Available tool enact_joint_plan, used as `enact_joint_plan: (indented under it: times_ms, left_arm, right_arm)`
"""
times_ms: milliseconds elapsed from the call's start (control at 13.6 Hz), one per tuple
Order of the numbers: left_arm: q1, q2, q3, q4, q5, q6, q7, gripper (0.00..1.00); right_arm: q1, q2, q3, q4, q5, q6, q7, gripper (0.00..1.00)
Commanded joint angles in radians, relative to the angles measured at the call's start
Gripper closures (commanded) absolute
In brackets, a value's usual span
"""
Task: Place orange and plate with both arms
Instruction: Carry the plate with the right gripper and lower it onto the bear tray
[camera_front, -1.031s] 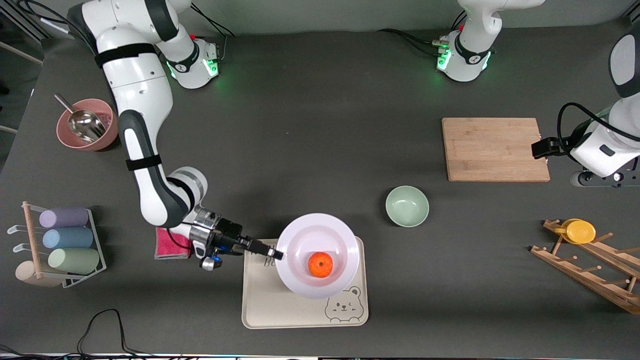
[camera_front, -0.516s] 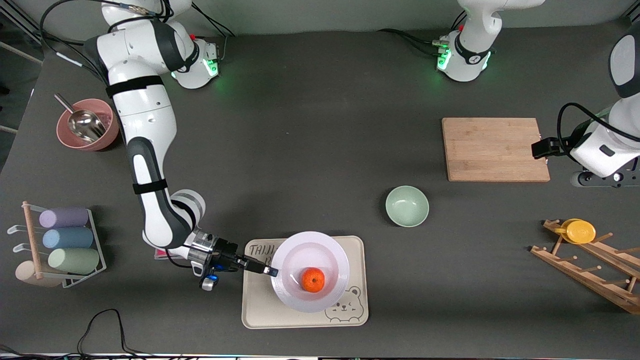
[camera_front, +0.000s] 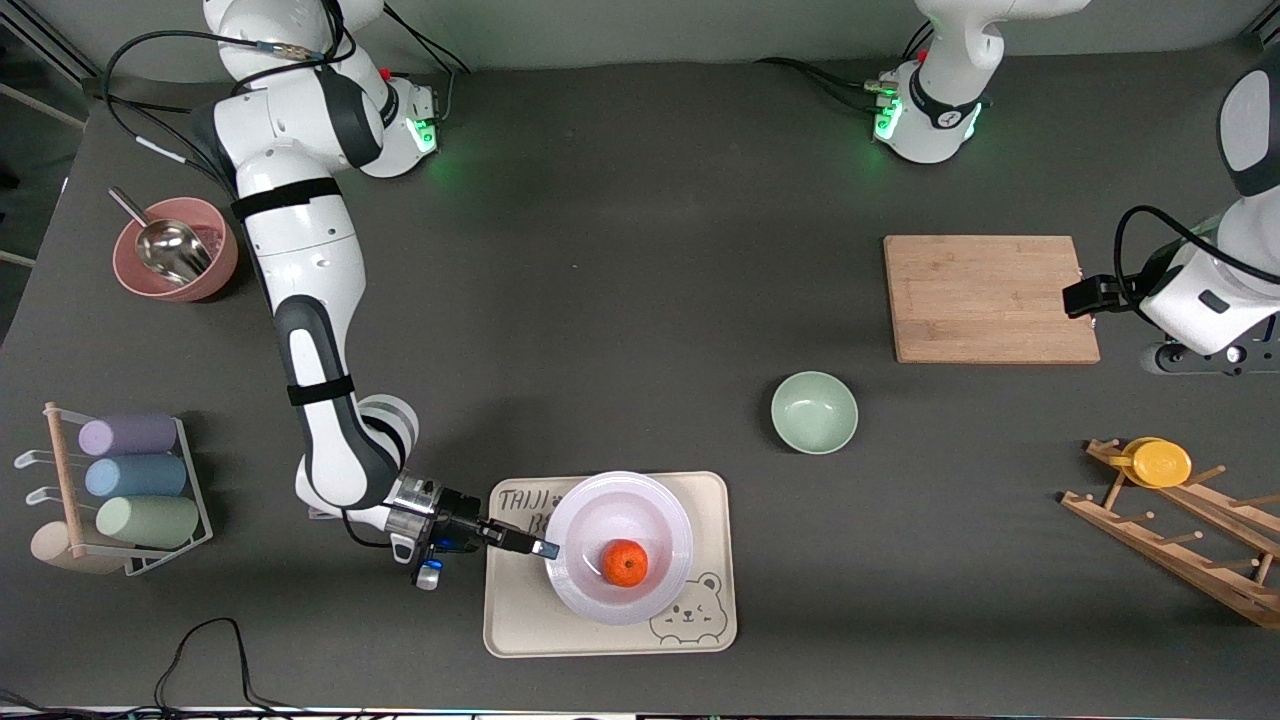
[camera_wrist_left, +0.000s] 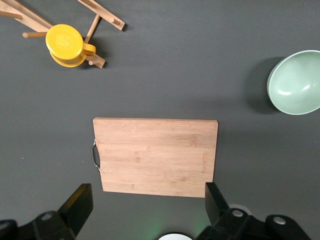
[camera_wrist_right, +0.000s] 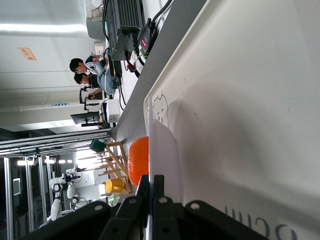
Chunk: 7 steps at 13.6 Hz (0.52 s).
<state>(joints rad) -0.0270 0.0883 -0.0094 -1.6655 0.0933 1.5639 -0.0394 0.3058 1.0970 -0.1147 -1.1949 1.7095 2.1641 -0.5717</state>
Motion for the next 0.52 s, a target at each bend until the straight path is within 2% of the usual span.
enact_joint_plan:
  times_ms: [0,442]
  left_arm:
    - [-0.007,0.001,0.008,0.004,-0.009,0.004,0.015,0.00]
    - [-0.008,0.002,0.008,0.004,-0.009,0.004,0.015,0.00]
  right_arm:
    - [-0.016,0.018,0.004,0.049,-0.073,0.005,0.043,1.00]
    - [-0.017,0.027,0.004,0.052,-0.077,0.008,0.041,0.99]
